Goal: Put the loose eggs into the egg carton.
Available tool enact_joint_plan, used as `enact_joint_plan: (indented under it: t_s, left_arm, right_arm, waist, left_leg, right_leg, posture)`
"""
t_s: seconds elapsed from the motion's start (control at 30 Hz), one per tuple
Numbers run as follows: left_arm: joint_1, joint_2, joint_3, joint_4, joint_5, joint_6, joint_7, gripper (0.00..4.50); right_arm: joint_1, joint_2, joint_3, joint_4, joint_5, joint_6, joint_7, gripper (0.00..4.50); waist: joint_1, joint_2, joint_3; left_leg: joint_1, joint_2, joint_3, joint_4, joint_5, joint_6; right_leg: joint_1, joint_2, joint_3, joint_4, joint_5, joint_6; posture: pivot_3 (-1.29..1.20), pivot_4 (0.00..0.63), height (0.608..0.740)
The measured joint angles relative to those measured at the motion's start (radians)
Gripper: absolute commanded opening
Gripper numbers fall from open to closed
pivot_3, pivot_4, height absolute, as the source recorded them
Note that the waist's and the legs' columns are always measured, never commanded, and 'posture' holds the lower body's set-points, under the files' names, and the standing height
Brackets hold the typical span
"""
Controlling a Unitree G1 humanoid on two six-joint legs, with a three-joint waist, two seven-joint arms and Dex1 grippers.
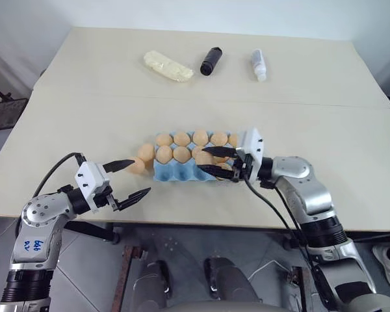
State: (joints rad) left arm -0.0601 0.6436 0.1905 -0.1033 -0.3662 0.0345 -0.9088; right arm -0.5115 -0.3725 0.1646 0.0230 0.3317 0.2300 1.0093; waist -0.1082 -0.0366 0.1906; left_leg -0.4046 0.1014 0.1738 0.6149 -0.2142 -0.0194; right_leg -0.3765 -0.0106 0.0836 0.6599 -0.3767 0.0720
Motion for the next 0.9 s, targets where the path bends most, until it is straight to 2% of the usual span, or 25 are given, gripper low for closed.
enact_joint_plan:
  t_s: [0.03,0.2,0.3,0.53,0.7,0.9]
  left_arm:
    - [0.002,0.0,0.0,-0.002,0.0,0.001,0.001,4.5]
    - [0.033,0.001,0.012,-0.01,-0.001,0.016,0.005,4.5]
    - [0.04,0.007,0.044,-0.01,-0.001,0.017,0.012,4.5]
    - [0.152,0.027,0.159,-0.006,-0.029,0.03,0.021,4.5]
    - [0.198,0.035,0.242,0.036,-0.042,0.041,0.036,4.5]
    - [0.133,0.007,0.213,0.039,-0.048,0.061,0.068,4.5]
  right_arm:
    - [0.002,0.0,0.004,0.003,-0.001,0.007,0.0,2.78]
    - [0.012,-0.068,-0.015,-0.007,0.001,0.014,0.027,4.48]
    - [0.04,-0.145,-0.07,-0.029,0.014,0.001,0.056,4.48]
    - [0.271,-0.279,-0.219,-0.115,0.071,-0.021,0.104,4.48]
    - [0.355,-0.301,-0.273,-0.112,0.065,-0.076,0.097,4.48]
    - [0.361,-0.298,-0.279,-0.099,0.046,-0.125,0.071,4.48]
  waist:
    - [0.0,0.0,0.0]
    - [-0.001,0.0,0.0]
    - [0.001,0.0,0.0]
    - [0.002,0.0,0.0]
    - [-0.003,0.0,0.0]
    - [0.002,-0.001,0.0]
  left_leg:
    - [0.0,0.0,0.0,0.0,0.0,0.0]
    - [0.0,0.0,0.0,0.0,0.0,0.0]
    - [0.0,0.0,0.0,-0.001,-0.001,0.0]
    - [0.0,0.001,0.0,-0.002,-0.004,0.001]
    - [0.001,0.001,0.0,-0.001,-0.006,0.002]
    - [0.001,-0.001,-0.001,-0.001,-0.006,0.002]
  right_leg:
    - [0.0,0.0,0.0,0.0,0.0,0.0]
    - [0.0,0.0,0.0,0.0,0.0,0.0]
    - [0.0,0.0,0.0,-0.001,0.0,-0.001]
    - [0.001,0.0,0.001,-0.005,-0.001,-0.001]
    - [0.001,0.0,0.0,-0.004,0.0,-0.001]
    - [0.002,-0.002,0.0,-0.004,0.001,-0.002]
  posture:
    - [0.0,0.15,0.74]
    - [0.0,0.15,0.74]
    - [0.0,0.15,0.74]
    - [0.0,0.15,0.74]
    - [0.0,0.15,0.74]
    - [0.0,0.15,0.74]
